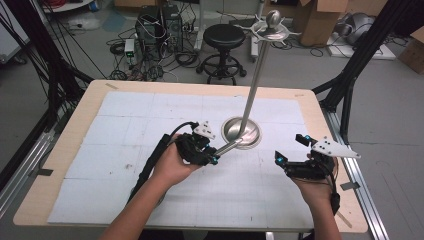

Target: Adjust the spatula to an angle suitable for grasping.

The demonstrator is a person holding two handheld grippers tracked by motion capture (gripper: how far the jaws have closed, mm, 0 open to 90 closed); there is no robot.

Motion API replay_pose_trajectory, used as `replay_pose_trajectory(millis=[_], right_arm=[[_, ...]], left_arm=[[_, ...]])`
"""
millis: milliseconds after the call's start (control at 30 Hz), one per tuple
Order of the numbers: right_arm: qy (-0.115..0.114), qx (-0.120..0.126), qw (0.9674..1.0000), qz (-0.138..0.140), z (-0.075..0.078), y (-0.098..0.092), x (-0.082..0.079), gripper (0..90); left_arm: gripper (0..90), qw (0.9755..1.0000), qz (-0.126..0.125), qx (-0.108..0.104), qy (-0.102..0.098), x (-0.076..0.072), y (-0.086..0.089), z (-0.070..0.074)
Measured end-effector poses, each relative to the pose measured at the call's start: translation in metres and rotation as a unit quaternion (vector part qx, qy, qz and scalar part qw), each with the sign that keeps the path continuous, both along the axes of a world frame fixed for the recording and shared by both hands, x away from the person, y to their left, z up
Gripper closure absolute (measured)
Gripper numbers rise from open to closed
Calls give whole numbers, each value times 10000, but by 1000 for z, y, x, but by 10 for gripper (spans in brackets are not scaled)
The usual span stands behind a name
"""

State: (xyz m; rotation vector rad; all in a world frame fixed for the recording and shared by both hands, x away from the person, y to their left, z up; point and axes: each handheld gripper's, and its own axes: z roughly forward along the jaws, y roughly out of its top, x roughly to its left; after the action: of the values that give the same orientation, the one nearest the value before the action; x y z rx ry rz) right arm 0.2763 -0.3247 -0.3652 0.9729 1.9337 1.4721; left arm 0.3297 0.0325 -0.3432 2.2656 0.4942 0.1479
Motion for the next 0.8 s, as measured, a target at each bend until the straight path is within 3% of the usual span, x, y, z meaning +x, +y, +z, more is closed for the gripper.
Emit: replay_pose_trajectory(millis=[167,300,333,567,800], right_arm=[[-2,3,10000,-7,0,1,0,25],[-5,-2,10000,-10,0,1,0,25],[-12,-7,10000,-9,0,0,0,25],[0,-1,10000,-2,0,1,0,25],[-18,-15,10000,24,1,2,1,25]], left_arm=[[691,9994,15,-345,-97,-3,18,17],[691,9971,121,-723,-206,-4,35,31],[691,9970,112,-731,-245,-4,39,34],[692,9907,172,-1244,-527,-8,63,55],[692,9857,151,-1494,-759,-14,78,75]])
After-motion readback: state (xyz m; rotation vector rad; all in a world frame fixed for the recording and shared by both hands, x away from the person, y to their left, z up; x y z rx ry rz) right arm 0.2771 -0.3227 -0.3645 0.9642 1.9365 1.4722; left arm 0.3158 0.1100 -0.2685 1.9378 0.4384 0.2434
